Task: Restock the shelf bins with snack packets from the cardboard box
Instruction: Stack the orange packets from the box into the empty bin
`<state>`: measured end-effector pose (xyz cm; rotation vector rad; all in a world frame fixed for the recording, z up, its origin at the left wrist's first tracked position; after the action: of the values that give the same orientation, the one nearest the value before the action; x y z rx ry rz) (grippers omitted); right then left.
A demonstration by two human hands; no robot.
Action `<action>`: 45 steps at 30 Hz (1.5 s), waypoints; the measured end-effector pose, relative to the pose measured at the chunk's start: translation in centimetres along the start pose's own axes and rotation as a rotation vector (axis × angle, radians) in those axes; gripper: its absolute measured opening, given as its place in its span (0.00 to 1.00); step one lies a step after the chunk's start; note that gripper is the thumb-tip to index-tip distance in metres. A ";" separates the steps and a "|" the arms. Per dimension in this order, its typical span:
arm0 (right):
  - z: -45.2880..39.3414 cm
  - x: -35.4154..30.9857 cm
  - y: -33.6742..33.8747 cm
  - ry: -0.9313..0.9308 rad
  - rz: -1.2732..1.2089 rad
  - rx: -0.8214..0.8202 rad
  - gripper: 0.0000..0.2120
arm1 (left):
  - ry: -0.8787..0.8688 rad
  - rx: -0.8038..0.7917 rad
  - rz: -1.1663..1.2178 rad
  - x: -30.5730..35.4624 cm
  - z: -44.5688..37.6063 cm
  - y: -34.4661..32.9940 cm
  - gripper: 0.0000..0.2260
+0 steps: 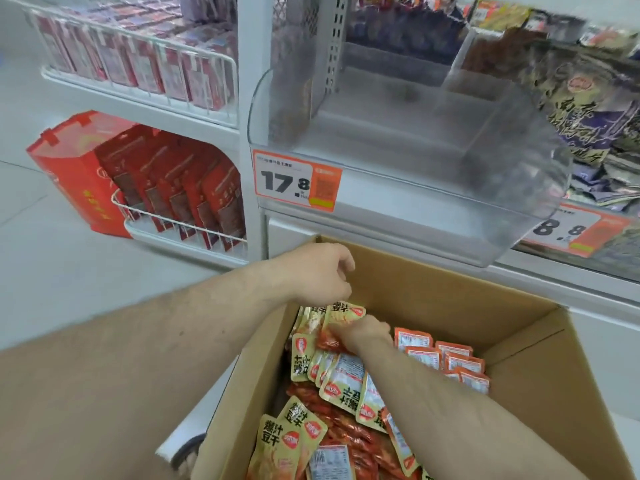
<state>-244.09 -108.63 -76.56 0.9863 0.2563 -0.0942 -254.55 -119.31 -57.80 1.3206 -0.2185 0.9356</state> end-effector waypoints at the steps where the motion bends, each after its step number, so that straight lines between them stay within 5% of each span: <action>1: -0.1 -0.3 -0.2 -0.012 0.031 0.009 0.39 | 0.009 0.001 0.008 -0.3 0.0 0.0 0.17; 4: 0.0 -0.1 0.1 0.018 0.039 0.066 0.37 | 0.044 -0.004 0.037 -0.8 0.1 0.3 0.17; 6: 0.4 0.5 0.9 0.049 -0.120 0.038 0.26 | 0.078 -0.002 0.082 -1.0 0.3 0.5 0.17; 11: 6.0 2.0 5.4 -0.020 -1.109 -0.499 0.05 | 0.210 0.060 0.249 -1.0 0.4 -0.1 0.19; 17: 10.9 0.4 8.3 0.270 -1.204 -0.778 0.16 | 0.364 -0.004 0.671 -0.2 0.9 -2.1 0.14; 21: 9.3 3.1 7.1 0.222 -1.016 -0.467 0.15 | 0.293 0.035 0.618 -0.1 1.1 -1.8 0.11; 23: 8.4 5.6 5.5 0.333 -0.505 -0.258 0.15 | 0.281 0.036 0.576 -0.3 1.4 -1.6 0.09; 25: 8.0 7.9 2.9 0.504 0.042 -0.247 0.19 | 0.272 0.032 0.576 -0.4 1.6 -1.5 0.08; 29: 7.8 9.8 0.7 0.600 0.552 -0.160 0.26 | 0.259 0.037 0.621 -0.4 1.7 -1.6 0.07; 33: 7.7 9.4 1.3 0.609 0.601 0.067 0.13 | 0.256 0.049 0.652 -0.2 1.6 -1.7 0.09; 39: 9.2 8.6 9.4 0.551 0.471 0.297 0.22 | 0.204 0.063 0.662 0.3 1.5 -1.4 0.06; 43: 12.0 8.1 17.0 0.675 0.174 0.282 0.10 | 0.176 0.042 0.685 0.8 1.4 -1.3 0.08; 45: 13.3 7.7 19.8 0.718 -0.021 0.209 0.13 | 0.160 0.023 0.671 1.2 1.6 -1.5 0.08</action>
<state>-230.50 -108.54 -55.48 1.1996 0.9287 0.2251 -252.16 -120.13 -57.66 1.1991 -0.5476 1.6037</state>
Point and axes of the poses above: each hand's wrist, its own z-axis away from the middle knuckle, its own y-axis out of the back of the hand, x = y × z, the point moved 2 cm from there along -z, towards the middle knuckle, and after that the axes turned 4 degrees about x, right-handed, at the moved point
